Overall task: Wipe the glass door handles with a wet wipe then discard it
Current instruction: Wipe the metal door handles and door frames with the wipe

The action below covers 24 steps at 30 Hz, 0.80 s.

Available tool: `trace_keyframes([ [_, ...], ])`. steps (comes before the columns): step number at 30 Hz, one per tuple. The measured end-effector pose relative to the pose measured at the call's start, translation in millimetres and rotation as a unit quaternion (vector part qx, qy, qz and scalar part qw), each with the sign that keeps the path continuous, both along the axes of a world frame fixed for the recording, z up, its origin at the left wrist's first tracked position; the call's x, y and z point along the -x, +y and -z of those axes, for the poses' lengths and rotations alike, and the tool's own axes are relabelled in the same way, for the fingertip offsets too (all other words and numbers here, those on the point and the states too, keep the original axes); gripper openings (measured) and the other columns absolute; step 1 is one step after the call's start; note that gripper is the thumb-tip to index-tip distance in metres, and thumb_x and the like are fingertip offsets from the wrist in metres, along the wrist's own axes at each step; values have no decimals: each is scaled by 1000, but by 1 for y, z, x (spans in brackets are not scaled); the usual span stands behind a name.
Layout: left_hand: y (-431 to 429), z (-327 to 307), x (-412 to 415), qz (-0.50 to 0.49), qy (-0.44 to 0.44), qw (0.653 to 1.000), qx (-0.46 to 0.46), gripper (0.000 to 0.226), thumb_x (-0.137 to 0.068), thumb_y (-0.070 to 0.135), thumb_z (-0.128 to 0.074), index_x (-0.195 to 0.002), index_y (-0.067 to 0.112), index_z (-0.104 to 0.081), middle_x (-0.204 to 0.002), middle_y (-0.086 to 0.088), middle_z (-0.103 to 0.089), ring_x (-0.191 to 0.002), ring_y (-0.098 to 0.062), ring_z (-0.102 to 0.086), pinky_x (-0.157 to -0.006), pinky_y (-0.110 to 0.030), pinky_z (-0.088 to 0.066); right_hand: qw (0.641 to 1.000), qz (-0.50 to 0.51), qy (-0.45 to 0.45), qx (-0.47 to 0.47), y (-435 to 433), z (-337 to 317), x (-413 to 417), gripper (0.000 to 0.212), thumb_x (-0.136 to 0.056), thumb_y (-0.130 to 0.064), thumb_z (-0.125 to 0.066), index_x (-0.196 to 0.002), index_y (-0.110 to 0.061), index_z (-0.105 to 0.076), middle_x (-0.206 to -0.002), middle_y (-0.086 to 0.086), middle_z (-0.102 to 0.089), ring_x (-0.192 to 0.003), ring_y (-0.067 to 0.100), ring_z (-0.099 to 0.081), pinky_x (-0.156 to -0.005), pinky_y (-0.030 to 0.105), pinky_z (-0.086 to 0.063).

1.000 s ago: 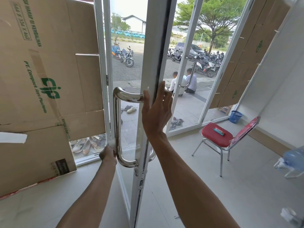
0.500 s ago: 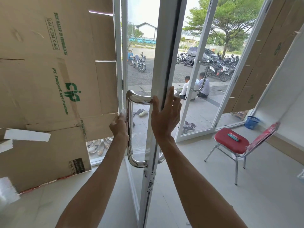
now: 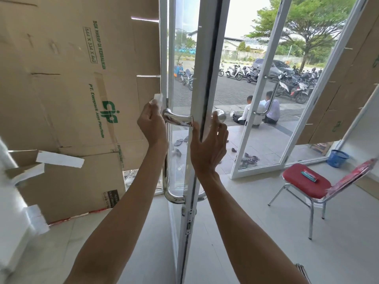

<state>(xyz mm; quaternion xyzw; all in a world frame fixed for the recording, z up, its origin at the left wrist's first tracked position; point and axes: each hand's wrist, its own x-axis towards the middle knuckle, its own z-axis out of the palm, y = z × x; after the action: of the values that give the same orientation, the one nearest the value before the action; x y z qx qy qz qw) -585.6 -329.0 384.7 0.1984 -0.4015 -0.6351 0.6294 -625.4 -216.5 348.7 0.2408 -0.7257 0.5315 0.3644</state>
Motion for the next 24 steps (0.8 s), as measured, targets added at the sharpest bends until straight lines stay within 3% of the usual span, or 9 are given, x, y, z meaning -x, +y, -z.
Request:
trace_keyframes([
  [3, 17, -12, -4, -46, 5, 998, 42, 18, -97, 12, -58, -99, 9, -75, -94, -11, -75, -87, -9, -63, -89, -31, -53, 1000, -24, 12, 5, 7, -2, 4, 56, -92, -42, -59, -139, -15, -48, -123, 4, -58, -112, 19, -53, -76, 31, -50],
  [5, 29, -17, -4, -47, 9, 997, 57, 19, -97, 10, -58, -95, 18, -75, -93, -1, -75, -89, -11, -65, -95, -38, -53, 999, -38, 19, 3, 14, -3, 7, 55, -93, -41, -58, -140, -15, -47, -126, 6, -56, -113, 20, -52, -78, 34, -52],
  [7, 43, -21, -2, -50, 2, 996, 71, 19, -97, 11, -58, -93, 19, -74, -86, 8, -74, -87, -9, -64, -92, -37, -53, 998, -58, 33, -5, 23, -5, 11, 55, -94, -41, -56, -141, -15, -45, -129, 8, -55, -115, 22, -51, -83, 37, -53],
  [9, 60, -23, 3, -68, -10, 994, 88, 16, -96, 13, -59, -97, 10, -75, -87, 4, -73, -82, -6, -62, -81, -27, -54, 996, -80, 45, -16, 36, -8, 18, 55, -95, -43, -53, -142, -16, -44, -129, 9, -55, -118, 24, -51, -88, 38, -52],
  [12, 94, -25, 11, -98, -41, 986, 130, 20, -97, 16, -59, -106, 4, -73, -103, -9, -73, -82, 2, -65, -75, -13, -51, 992, -106, 61, -23, 53, -17, 26, 53, -95, -43, -49, -141, -15, -46, -121, 7, -57, -112, 23, -53, -77, 29, -48],
  [16, 133, -26, 24, -140, -55, 968, 199, 17, -96, 8, -61, -106, 11, -74, -101, 10, -74, -98, 2, -68, -90, -15, -51, 989, -131, 73, -1, 73, -23, 42, 50, -94, -34, -58, -139, -13, -48, -115, 5, -57, -106, 19, -53, -71, 14, -32],
  [18, 146, -24, 33, -137, -68, 964, 219, 16, -94, 7, -64, -108, 4, -73, -109, 0, -72, -105, -3, -67, -96, -20, -52, 985, -153, 83, 10, 78, -25, 50, 50, -93, -29, -58, -138, -11, -49, -114, 7, -58, -103, 21, -55, -73, 11, -29],
  [21, 156, -14, 47, -140, -102, 950, 260, 18, -94, 9, -66, -109, 1, -71, -121, -10, -66, -119, -15, -63, -103, -33, -51, 972, -209, 108, 2, 85, -26, 60, 51, -90, -21, -60, -139, -11, -49, -117, 8, -57, -102, 21, -58, -67, 16, -38],
  [24, 158, -4, 56, -158, -137, 935, 287, 19, -92, 7, -67, -110, 1, -71, -121, -8, -66, -117, -10, -63, -100, -34, -53, 953, -277, 123, -14, 84, -22, 73, 55, -87, -17, -62, -140, -15, -47, -125, 6, -55, -101, 20, -63, -60, 23, -49],
])
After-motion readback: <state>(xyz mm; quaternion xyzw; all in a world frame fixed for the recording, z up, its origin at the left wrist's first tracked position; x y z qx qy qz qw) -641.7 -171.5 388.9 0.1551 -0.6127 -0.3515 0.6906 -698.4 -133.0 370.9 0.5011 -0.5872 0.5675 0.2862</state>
